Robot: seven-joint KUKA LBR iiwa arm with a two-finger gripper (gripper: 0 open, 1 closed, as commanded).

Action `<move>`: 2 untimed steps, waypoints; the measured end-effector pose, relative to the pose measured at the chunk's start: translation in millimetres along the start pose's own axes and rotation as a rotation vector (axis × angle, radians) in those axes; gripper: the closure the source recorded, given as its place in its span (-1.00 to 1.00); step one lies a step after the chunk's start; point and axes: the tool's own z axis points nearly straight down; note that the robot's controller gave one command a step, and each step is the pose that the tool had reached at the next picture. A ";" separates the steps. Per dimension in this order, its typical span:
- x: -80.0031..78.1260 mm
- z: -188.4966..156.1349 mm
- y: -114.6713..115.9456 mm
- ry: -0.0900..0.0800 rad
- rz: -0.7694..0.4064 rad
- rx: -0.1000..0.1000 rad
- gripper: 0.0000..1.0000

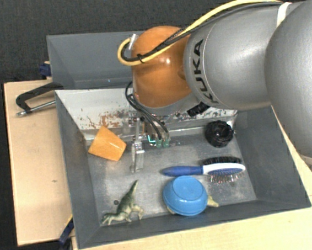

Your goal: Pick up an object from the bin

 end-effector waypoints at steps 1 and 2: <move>-2.2 -4.5 -1.0 -0.008 0.003 -0.001 1.00; -2.3 -4.5 -1.2 -0.008 0.003 -0.001 -1.00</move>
Offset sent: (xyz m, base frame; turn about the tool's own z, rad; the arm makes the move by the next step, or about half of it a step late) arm 0.0000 0.0000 0.0000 0.0000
